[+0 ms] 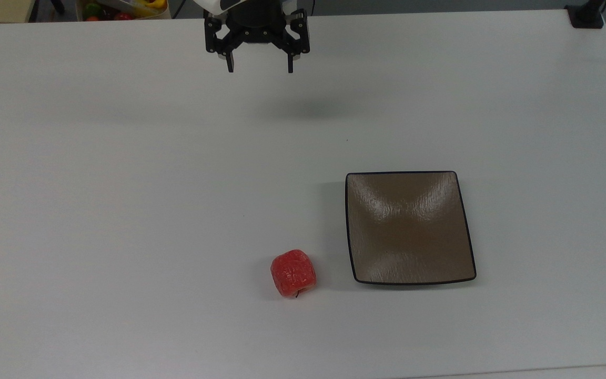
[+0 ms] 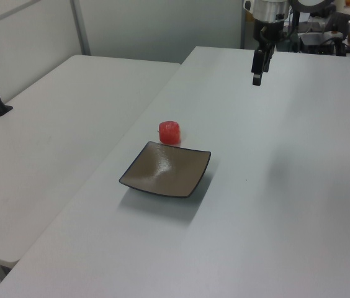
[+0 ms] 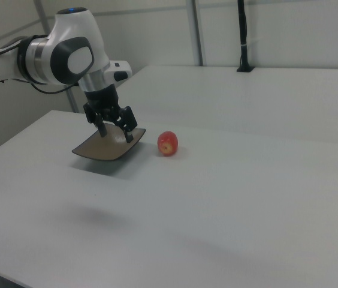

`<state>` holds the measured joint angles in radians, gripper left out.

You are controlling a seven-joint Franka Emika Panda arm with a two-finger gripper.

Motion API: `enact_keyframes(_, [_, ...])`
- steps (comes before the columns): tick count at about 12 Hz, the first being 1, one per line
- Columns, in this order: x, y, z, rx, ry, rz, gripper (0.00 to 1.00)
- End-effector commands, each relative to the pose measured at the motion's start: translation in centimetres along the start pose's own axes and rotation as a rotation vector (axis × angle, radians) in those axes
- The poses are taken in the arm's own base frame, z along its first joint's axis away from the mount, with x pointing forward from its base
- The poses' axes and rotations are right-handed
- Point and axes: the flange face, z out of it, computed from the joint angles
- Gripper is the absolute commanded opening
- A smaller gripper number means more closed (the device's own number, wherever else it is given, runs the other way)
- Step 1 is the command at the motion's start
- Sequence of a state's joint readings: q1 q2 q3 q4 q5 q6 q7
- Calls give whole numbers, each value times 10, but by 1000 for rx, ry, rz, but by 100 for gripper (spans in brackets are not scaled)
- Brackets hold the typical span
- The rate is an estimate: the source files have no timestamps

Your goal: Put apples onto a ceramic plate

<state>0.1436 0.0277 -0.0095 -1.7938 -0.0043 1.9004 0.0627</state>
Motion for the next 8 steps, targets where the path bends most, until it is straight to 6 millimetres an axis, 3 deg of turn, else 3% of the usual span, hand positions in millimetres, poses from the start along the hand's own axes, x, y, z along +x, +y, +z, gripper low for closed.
enact_keyframes(1, [5, -1, 7, 15, 35, -17, 100])
enact_keyframes(4, [38, -14, 21, 18, 198, -38, 100])
enact_keyframes(8, [88, -44, 71, -42, 318, -191, 100])
